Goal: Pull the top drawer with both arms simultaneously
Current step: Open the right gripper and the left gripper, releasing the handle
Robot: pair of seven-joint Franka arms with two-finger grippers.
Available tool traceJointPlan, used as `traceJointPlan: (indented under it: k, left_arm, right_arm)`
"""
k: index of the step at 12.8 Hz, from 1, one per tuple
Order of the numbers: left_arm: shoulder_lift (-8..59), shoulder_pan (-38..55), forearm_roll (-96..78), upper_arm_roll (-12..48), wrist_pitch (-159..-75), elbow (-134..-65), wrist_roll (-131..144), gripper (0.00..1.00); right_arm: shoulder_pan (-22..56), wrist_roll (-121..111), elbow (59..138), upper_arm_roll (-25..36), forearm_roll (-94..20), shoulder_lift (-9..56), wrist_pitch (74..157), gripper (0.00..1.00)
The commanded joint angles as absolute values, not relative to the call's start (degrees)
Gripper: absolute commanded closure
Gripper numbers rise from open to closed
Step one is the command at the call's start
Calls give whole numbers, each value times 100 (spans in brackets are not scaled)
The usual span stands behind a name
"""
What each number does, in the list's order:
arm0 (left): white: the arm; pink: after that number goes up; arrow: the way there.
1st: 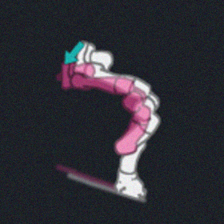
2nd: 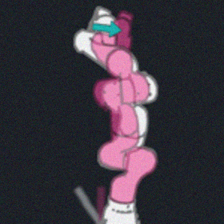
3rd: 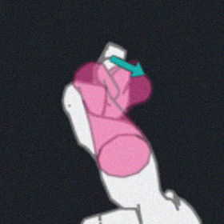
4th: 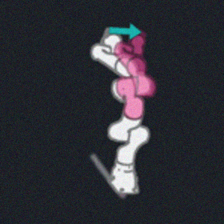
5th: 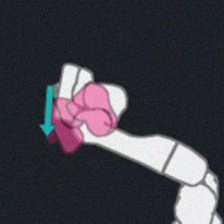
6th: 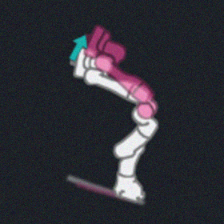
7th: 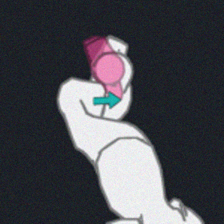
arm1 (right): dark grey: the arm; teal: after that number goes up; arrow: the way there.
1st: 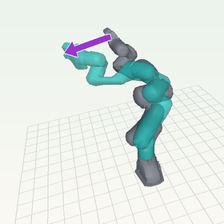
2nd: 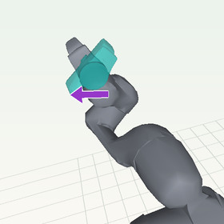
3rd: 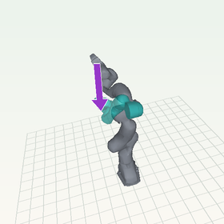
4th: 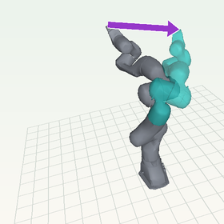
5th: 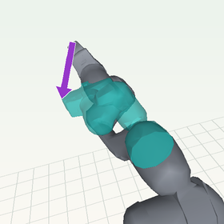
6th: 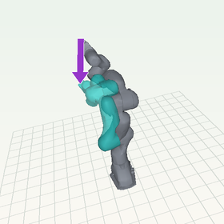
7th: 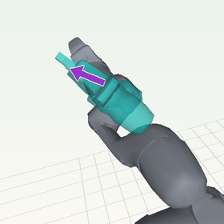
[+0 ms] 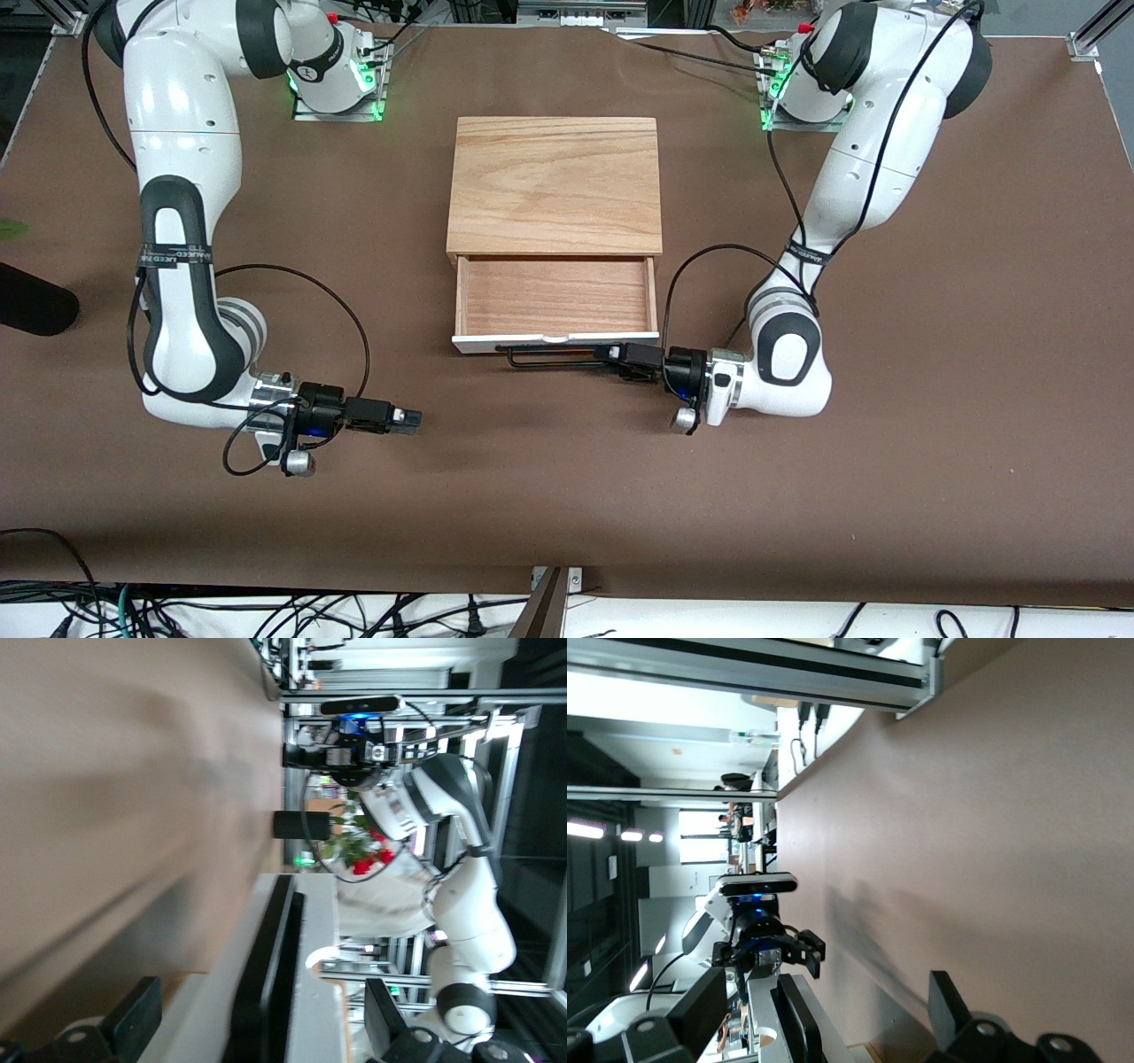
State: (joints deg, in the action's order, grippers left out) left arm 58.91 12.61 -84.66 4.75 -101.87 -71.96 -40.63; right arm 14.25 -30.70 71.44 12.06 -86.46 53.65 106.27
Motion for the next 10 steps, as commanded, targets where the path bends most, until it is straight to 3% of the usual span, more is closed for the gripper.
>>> traceJointPlan:
  k: [1,5,10]
  left_arm:
    - [5722,1257,-7580,237,-10107,-6761,-4061,0]
    - [5327,1152,-6454,159,-10090,-6627,-3999,0]
    - [4546,932,-4575,132,-9845,-6697,-3483,0]
  right_arm:
    - [1582,-2235,6926,1266,-8324,5326,10959,0]
    - [1872,-1039,6654,1257,-7735,5326,11636,0]
    - [1819,-861,6662,1345,-6918,5186,11505,0]
